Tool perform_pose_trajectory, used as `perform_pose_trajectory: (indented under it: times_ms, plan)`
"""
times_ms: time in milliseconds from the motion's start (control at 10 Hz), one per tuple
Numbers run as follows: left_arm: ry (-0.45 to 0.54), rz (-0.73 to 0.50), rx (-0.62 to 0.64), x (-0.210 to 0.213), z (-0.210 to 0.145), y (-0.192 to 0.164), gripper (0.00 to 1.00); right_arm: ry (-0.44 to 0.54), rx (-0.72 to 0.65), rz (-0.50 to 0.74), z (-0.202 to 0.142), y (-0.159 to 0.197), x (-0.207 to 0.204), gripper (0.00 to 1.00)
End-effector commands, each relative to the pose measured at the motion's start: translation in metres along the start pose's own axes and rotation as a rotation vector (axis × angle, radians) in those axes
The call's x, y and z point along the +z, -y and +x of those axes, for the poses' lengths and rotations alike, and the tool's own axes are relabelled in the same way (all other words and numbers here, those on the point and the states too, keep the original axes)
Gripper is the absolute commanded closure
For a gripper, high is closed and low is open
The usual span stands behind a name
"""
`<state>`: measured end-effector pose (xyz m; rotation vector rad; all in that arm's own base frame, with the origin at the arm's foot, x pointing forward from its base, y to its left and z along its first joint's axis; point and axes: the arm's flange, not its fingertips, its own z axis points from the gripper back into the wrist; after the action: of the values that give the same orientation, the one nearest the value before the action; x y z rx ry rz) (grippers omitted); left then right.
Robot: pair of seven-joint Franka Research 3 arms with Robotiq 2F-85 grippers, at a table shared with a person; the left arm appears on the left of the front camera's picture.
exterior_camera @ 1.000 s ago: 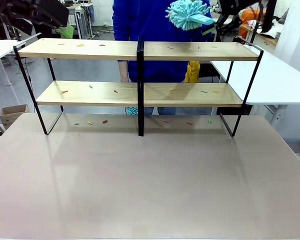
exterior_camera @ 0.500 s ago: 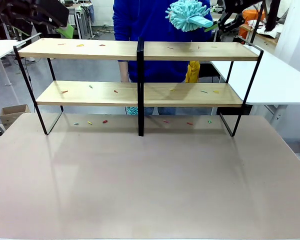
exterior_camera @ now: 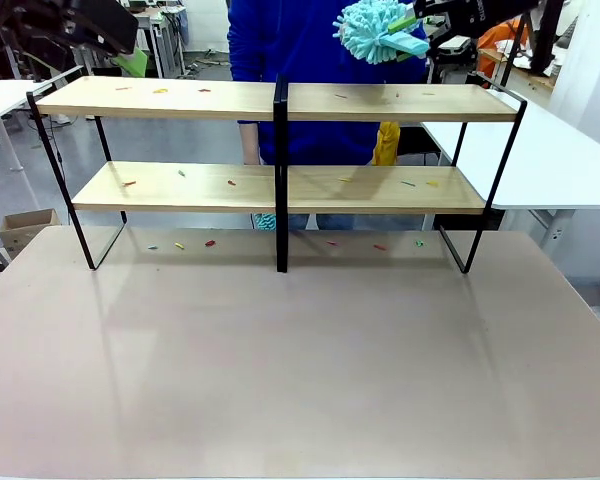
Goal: Clean the shelves.
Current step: Pick up the Duster when the human hands it over.
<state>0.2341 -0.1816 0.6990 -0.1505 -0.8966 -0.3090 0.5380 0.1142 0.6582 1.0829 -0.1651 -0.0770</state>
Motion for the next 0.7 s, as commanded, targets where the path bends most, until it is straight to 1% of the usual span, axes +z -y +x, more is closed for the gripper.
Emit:
perform_pose_trajectory:
  times_ms: [0, 400, 500, 600]
  plan:
    - [-0.001, 0.0, 0.001, 0.001, -0.001, 0.0, 0.0, 0.02, 0.025, 0.037, -0.008, 0.006, 0.0, 1.0]
    - [-0.001, 0.0, 0.001, 0.001, -0.001, 0.0, 0.0, 0.03, 0.042, 0.025, -0.013, 0.009, 0.009, 1.0]
    - [-0.001, 0.0, 0.001, 0.001, -0.001, 0.0, 0.0, 0.032, 0.093, -0.025, -0.024, 0.007, 0.028, 1.0]
    - [-0.001, 0.0, 0.001, 0.001, -0.001, 0.0, 0.0, 0.068, 0.172, -0.111, -0.047, 0.005, 0.068, 1.0]
